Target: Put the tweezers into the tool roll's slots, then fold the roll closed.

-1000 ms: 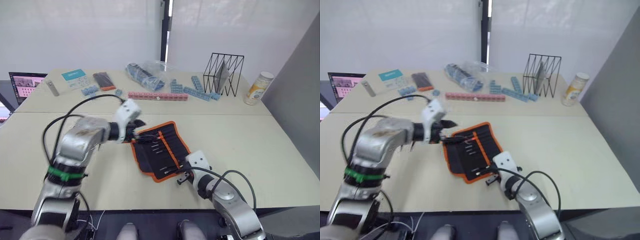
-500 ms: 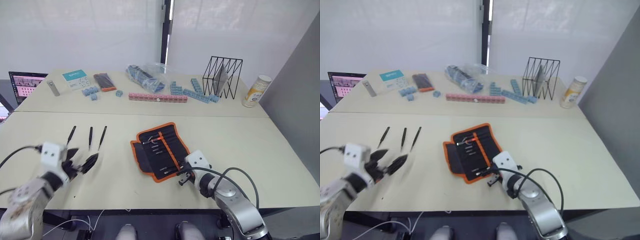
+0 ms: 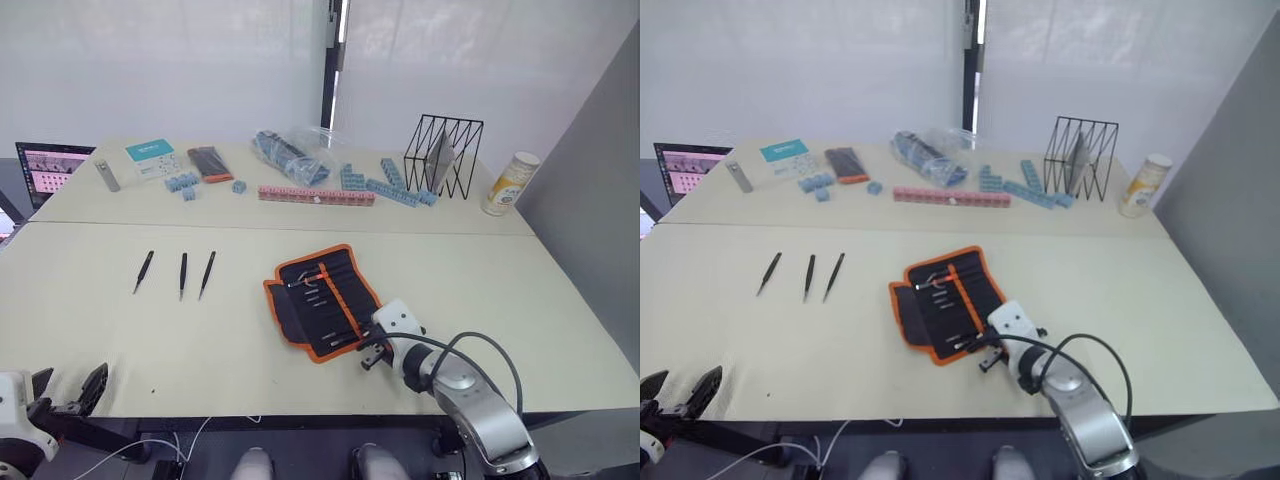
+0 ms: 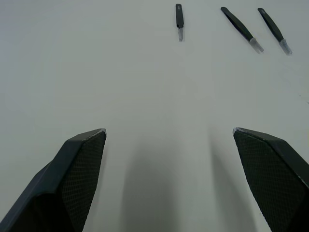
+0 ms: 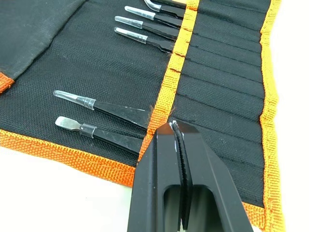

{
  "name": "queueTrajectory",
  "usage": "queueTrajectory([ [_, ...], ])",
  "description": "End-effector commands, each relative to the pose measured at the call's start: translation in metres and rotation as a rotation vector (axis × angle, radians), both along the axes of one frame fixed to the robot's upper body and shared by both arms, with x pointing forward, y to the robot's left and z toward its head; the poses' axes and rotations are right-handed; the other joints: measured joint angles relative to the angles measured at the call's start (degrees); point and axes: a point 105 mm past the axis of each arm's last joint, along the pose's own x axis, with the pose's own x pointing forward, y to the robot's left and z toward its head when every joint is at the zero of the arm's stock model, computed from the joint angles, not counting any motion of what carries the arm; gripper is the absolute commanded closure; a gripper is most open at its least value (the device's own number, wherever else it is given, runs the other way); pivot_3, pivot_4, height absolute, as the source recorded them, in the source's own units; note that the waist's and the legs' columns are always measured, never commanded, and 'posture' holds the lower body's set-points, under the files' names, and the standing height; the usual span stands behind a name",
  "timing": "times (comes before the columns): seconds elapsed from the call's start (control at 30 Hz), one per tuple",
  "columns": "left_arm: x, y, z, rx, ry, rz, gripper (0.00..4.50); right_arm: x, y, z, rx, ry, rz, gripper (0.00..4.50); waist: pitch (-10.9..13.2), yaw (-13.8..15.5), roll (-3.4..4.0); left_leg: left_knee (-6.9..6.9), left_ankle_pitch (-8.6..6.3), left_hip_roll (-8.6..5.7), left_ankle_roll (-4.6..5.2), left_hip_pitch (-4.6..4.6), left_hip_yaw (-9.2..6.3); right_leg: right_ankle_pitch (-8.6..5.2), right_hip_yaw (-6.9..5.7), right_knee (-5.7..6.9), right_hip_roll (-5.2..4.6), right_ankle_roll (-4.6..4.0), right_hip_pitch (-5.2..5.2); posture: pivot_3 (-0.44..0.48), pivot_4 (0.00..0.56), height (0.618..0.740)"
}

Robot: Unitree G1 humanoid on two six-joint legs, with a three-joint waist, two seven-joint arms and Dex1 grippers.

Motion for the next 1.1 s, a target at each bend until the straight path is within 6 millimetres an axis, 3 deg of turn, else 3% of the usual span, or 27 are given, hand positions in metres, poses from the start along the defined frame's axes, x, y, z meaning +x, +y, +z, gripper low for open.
queueTrajectory([
  [0.03, 0.008, -0.005, 0.01, 0.03, -0.033, -0.028, 0.03, -0.017, 0.003, -0.043, -0.032, 0.186, 0.027, 4.5, 0.0, -0.2, 0.0, -0.01, 0.0, 0.01, 0.0, 0.01, 0.0, 0.0, -0.01, 0.0, 0.0, 0.0, -0.01, 0.0, 0.15, 0.737],
  [0.27, 0.037, 0.001, -0.005, 0.018, 0.008, 0.007, 0.03, -0.015, 0.002, -0.044, -0.032, 0.18, 0.017, 4.5, 0.0, -0.1, 0.01, -0.08, -0.01, 0.02, -0.02, 0.1, 0.05, 0.0, -0.01, 0.03, 0.01, 0.0, -0.01, 0.0, 0.15, 0.737],
  [0.43, 0.081, 0.0, -0.023, -0.014, 0.076, 0.007, 0.03, -0.013, 0.001, -0.041, -0.03, 0.171, 0.009, 4.5, 0.0, 0.0, 0.02, -0.06, -0.01, 0.02, -0.02, 0.16, 0.06, 0.0, -0.02, 0.04, 0.03, 0.01, 0.01, 0.0, 0.15, 0.737],
  [0.63, 0.122, 0.008, -0.03, -0.024, 0.112, 0.005, 0.03, -0.01, -0.001, -0.036, -0.03, 0.159, -0.004, 4.5, -0.1, 0.4, 0.29, -0.13, -0.01, 0.0, -0.01, 0.32, 0.06, 0.02, -0.03, 0.19, 0.04, 0.02, 0.05, 0.0, 0.15, 0.737],
  [0.83, 0.173, -0.002, -0.036, 0.018, 0.186, -0.111, 0.03, -0.01, 0.0, -0.034, -0.028, 0.155, -0.006, 4.5, -0.3, 1.7, 0.73, -0.19, -0.01, -0.01, -0.01, 0.51, 0.06, 0.02, -0.07, 0.33, 0.05, 0.03, 0.06, 0.0, 0.15, 0.737],
  [1.1, 0.202, -0.015, -0.042, 0.024, 0.234, -0.172, 0.03, -0.009, 0.003, -0.033, -0.026, 0.152, -0.006, 4.5, -0.5, 2.0, 0.93, -0.19, -0.01, -0.03, -0.01, 0.51, 0.06, 0.03, -0.1, 0.21, 0.03, 0.05, 0.21, 0.0, 0.15, 0.737],
])
